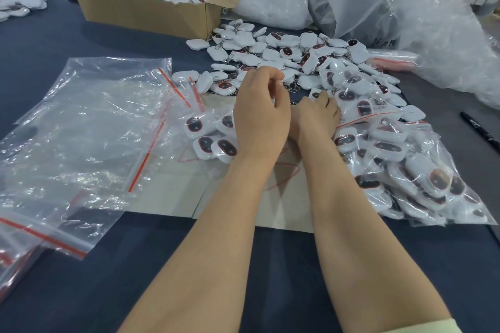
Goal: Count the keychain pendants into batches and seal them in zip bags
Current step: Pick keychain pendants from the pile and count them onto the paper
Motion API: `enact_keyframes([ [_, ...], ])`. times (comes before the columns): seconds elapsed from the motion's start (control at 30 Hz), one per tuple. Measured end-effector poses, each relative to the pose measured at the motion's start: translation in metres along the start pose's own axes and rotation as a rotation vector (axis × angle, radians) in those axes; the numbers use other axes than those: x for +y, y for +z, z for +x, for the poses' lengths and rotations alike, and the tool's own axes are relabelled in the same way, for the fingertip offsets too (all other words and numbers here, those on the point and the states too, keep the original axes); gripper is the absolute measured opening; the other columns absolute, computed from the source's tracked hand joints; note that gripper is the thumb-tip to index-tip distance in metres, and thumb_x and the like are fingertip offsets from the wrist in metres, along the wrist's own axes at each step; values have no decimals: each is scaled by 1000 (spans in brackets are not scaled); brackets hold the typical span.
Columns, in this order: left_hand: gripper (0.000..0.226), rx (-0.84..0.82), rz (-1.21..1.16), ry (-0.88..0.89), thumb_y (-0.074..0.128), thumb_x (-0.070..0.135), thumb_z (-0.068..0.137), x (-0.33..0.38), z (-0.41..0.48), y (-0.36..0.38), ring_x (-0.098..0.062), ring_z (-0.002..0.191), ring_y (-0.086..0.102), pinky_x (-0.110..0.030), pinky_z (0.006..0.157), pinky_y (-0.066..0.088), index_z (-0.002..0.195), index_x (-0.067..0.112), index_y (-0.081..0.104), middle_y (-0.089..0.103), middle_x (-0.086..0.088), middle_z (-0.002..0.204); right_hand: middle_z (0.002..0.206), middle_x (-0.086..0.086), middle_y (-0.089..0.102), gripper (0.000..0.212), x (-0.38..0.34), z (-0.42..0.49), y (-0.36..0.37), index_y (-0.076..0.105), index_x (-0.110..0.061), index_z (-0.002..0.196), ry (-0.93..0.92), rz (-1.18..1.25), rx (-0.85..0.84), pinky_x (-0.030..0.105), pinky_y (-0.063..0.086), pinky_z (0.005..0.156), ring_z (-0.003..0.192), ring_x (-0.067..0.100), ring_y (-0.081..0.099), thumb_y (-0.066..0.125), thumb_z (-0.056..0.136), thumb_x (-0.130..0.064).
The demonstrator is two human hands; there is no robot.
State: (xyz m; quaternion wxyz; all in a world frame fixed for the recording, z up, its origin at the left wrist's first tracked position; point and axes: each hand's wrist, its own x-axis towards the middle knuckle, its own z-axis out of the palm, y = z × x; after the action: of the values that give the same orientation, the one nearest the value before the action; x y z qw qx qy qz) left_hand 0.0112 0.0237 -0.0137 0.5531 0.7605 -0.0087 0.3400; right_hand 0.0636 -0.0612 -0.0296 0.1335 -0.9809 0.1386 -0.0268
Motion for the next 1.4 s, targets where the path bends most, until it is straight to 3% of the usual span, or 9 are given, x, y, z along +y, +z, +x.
enact_keyframes([
  [0.2, 13, -7, 5, -5, 52, 5, 89, 0, 0, 0, -12, 78, 54, -24, 72, 45, 95, 8, 62, 61, -2, 92, 152, 15, 28, 52, 1, 2, -3, 38, -5, 141, 4, 106, 79, 42, 18, 115, 139, 32, 26, 39, 100, -36],
  [0.33, 13, -9, 3, -1, 52, 5, 89, 1, -1, -1, -15, 79, 55, -28, 72, 46, 95, 8, 62, 61, -3, 91, 158, 18, 11, 45, 1, 0, -5, 48, -20, 137, -6, 78, -18, 44, 12, 116, 143, 34, 13, 41, 98, -41],
  [0.47, 12, -10, 5, -1, 52, 6, 89, 1, -1, -1, -15, 79, 55, -28, 71, 46, 95, 8, 62, 61, -2, 91, 159, 15, 11, 49, -1, -3, -5, 45, -16, 139, 11, 50, -18, 44, 10, 116, 143, 33, 13, 36, 98, -41],
  [0.77, 12, -6, -1, -4, 52, 5, 89, 2, -1, -1, -15, 78, 54, -31, 72, 47, 94, 7, 62, 61, -3, 91, 139, 20, 41, 48, 1, -3, -5, 35, -14, 139, 19, 331, 213, 43, 30, 109, 128, 36, 39, 51, 95, -26],
  [0.9, 12, -12, -4, -6, 52, 5, 89, 3, -2, -1, -17, 78, 55, -32, 72, 47, 94, 7, 62, 61, -3, 90, 131, 12, 51, 39, 0, -4, -11, 42, -5, 129, 12, 662, 345, 34, 40, 97, 115, 28, 52, 51, 93, -16],
  [1.07, 12, -13, -3, -10, 52, 5, 89, 2, -1, 0, -14, 77, 54, -30, 72, 47, 94, 8, 62, 60, -2, 91, 120, 12, 56, 32, -2, -6, -16, 42, -12, 118, -21, 970, 318, 24, 41, 75, 98, 22, 56, 50, 88, -4],
  [1.2, 12, -14, -4, -7, 51, 6, 90, 2, -1, -1, -14, 78, 55, -29, 71, 47, 94, 8, 62, 61, -3, 91, 100, -2, 53, 39, -5, -2, -24, 43, -13, 125, 37, 1265, 256, 20, 47, 74, 84, 12, 55, 58, 89, -7],
  [1.3, 12, -15, -4, -5, 51, 6, 90, 2, -2, -1, -15, 80, 55, -31, 72, 48, 94, 8, 62, 61, -3, 91, 70, -6, 56, 5, -6, -5, -31, 61, -11, 87, 61, 1525, 117, 21, 46, 64, 65, 9, 53, 61, 92, -10],
  [1.4, 11, -14, 1, -4, 52, 5, 90, 2, -2, -1, -16, 80, 55, -32, 72, 48, 94, 8, 62, 61, -3, 91, 66, 2, 58, 22, -7, -9, -36, 57, -10, 74, 162, 1927, 31, 22, 50, 60, 62, 13, 56, 58, 95, -13],
])
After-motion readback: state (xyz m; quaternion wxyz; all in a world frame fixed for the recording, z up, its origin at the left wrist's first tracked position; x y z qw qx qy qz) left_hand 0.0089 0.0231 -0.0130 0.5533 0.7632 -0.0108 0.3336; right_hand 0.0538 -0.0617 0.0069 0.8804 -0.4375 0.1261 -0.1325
